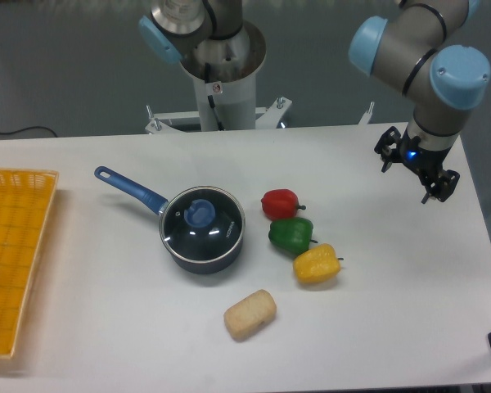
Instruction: Open the lid
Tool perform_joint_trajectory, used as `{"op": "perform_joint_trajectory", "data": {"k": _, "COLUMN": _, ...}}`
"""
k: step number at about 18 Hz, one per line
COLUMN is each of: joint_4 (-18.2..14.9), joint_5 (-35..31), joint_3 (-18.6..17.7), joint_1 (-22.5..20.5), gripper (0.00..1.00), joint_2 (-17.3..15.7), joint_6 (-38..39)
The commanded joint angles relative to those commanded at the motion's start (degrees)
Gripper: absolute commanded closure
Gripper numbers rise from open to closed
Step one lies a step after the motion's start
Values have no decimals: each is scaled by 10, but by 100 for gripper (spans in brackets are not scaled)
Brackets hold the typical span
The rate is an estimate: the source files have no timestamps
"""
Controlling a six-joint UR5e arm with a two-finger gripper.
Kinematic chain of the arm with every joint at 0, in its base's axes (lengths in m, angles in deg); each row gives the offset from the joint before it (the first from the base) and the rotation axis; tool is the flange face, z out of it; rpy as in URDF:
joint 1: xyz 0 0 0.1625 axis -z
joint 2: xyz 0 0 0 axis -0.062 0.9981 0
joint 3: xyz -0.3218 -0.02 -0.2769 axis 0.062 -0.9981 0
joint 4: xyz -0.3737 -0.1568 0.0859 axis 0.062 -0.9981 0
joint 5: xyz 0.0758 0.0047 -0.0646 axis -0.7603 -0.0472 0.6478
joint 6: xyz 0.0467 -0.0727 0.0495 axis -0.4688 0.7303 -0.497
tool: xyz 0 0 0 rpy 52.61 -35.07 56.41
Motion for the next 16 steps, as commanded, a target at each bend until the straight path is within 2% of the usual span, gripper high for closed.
{"op": "perform_joint_trajectory", "data": {"k": 12, "joint_4": -3, "joint_5": 10, "joint_3": -10, "joint_1": 3, "gripper": 0, "joint_2": -9, "joint_6": -1}}
{"op": "perform_joint_trajectory", "data": {"k": 16, "joint_4": -5, "joint_5": 12, "joint_3": -19, "joint_1": 43, "gripper": 0, "joint_2": -29, "joint_6": 10}}
